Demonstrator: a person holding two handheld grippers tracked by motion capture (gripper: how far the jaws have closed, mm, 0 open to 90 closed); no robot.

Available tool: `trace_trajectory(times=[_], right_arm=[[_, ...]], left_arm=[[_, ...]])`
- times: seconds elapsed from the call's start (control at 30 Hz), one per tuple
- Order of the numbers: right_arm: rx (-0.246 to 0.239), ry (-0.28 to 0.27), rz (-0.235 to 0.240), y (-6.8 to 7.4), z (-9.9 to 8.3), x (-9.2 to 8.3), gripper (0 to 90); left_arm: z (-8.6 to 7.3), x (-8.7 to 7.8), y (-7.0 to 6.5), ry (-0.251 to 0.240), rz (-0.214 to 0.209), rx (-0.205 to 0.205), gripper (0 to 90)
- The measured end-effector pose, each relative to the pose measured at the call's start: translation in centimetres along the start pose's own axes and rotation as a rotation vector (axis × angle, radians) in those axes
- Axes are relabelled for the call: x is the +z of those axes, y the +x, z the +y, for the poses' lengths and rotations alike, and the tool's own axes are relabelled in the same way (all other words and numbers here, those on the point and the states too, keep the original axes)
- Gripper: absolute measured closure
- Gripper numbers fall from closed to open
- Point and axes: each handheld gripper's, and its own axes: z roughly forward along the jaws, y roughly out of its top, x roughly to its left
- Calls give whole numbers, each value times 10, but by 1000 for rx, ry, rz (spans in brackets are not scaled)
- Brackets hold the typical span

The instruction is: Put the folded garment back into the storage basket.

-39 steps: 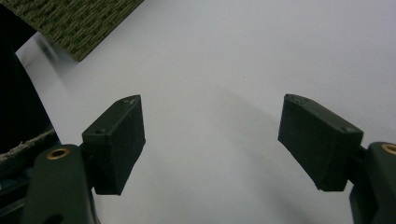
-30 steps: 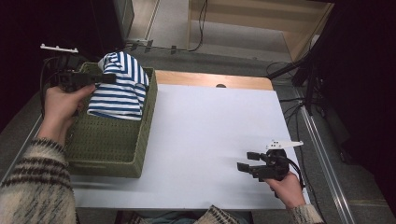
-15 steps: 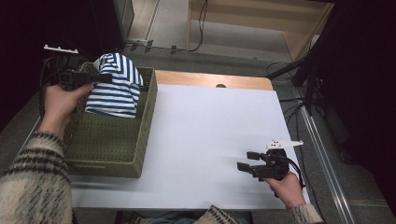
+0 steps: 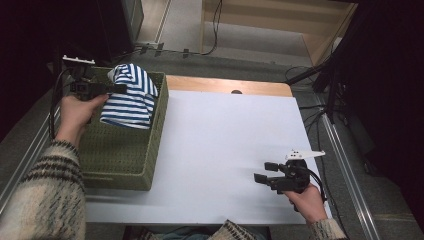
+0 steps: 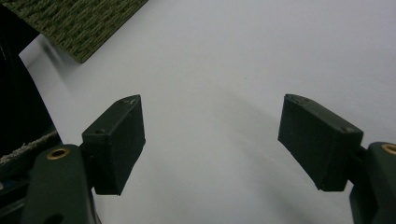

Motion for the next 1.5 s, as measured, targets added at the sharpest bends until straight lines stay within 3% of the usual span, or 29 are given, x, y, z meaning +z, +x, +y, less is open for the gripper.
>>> trace_trajectory(times=[0.3,0.6,0.9,1.1,1.5], right_arm=[[0,-4,-1,0,0,0,208],[3,-8,-5,-1,0,-1,208],[6,-8,-2,-1,0,-2,209],[11,-13,-3,-2,0,-3,208],[1,-11,0,-2,0,-2,209]], left_arm=[[-7,15,4,27,11,-5,703],[-10,22,5,32,33,20,703],[-10,29,13,56,88,37,702],[-12,42,10,55,98,80,702],[-20,58,11,98,80,28,697]])
